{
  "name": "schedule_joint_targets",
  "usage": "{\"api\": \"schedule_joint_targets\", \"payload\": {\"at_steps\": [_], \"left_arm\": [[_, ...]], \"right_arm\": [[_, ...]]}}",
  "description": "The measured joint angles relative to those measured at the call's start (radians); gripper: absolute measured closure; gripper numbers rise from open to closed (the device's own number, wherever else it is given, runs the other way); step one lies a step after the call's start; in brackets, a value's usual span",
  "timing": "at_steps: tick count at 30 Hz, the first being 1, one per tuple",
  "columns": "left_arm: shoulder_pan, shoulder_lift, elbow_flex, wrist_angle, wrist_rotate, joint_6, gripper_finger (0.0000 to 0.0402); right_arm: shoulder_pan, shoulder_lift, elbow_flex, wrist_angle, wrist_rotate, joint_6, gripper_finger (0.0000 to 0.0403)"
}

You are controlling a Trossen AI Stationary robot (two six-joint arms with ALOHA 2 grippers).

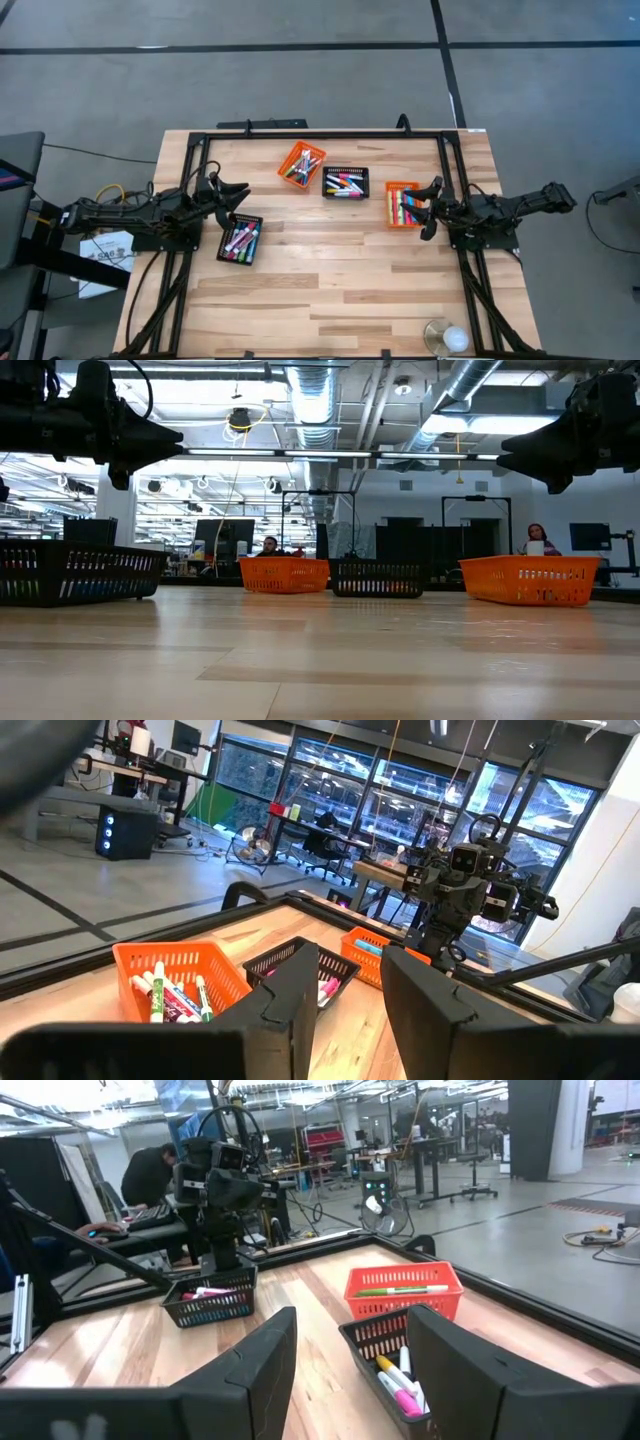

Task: Pick & Place Markers
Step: Return to Home Position

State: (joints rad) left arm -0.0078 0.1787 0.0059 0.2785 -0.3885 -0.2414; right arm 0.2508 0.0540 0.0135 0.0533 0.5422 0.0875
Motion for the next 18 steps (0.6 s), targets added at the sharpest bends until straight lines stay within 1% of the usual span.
{"api": "schedule_joint_targets", "payload": {"at_steps": [18], "left_arm": [[0.0, 0.0, 0.0, 0.0, 0.0, 0.0, 0.0294]], "right_arm": [[0.0, 0.0, 0.0, 0.0, 0.0, 0.0, 0.0223]]}}
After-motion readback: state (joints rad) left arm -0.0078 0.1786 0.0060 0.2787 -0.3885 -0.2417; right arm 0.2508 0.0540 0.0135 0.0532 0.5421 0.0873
